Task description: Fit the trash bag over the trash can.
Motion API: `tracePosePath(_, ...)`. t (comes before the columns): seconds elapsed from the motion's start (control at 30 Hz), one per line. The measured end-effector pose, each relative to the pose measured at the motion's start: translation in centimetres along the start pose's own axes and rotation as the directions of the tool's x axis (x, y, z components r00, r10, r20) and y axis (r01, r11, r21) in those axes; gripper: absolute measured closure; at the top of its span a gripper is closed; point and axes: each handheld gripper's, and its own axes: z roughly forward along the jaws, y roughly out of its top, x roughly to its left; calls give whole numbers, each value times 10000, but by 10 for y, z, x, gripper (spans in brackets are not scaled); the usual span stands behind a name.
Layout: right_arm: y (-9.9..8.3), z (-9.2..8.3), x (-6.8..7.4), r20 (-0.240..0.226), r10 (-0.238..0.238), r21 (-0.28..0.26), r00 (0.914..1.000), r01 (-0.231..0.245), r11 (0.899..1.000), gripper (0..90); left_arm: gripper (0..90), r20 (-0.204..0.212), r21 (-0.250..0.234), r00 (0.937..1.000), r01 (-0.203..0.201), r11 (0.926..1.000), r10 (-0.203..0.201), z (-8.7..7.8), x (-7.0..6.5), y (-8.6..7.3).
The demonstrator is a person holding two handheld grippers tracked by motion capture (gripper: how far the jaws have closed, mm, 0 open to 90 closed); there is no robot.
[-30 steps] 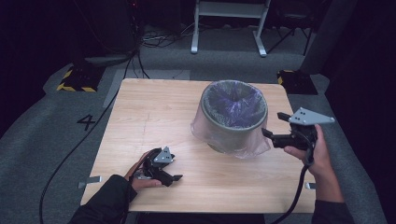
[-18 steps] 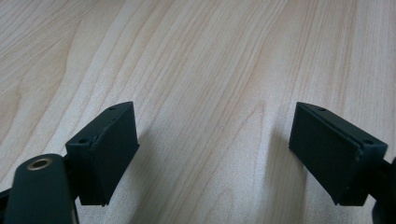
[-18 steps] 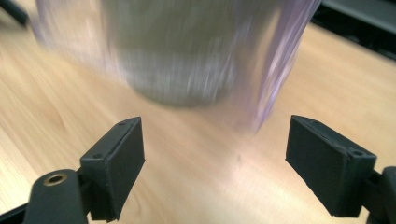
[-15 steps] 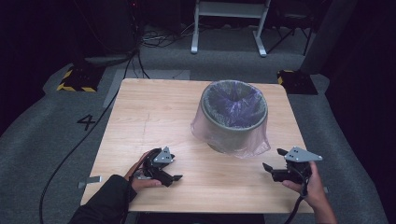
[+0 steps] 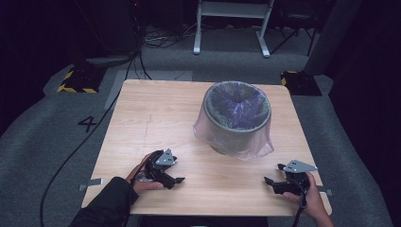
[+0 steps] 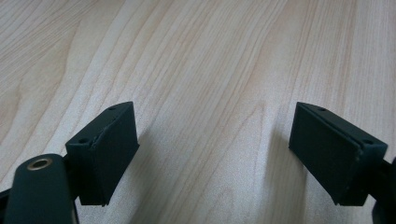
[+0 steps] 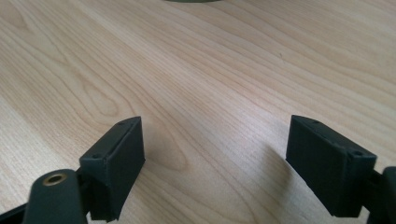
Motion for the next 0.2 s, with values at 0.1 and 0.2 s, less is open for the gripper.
tracePosePath(0.1, -2, -1, -1, 75, 150, -21, 9999, -149, 9999, 167, 150, -1, -10, 10000, -10, 10000, 10, 0, 0, 0)
tracePosePath(0.2, -2, -1, -2, 24, 207, 12, 9998, -207, 9998, 166, 150, -1, 2, 10000, 2, 10000, -2, 0, 0, 0)
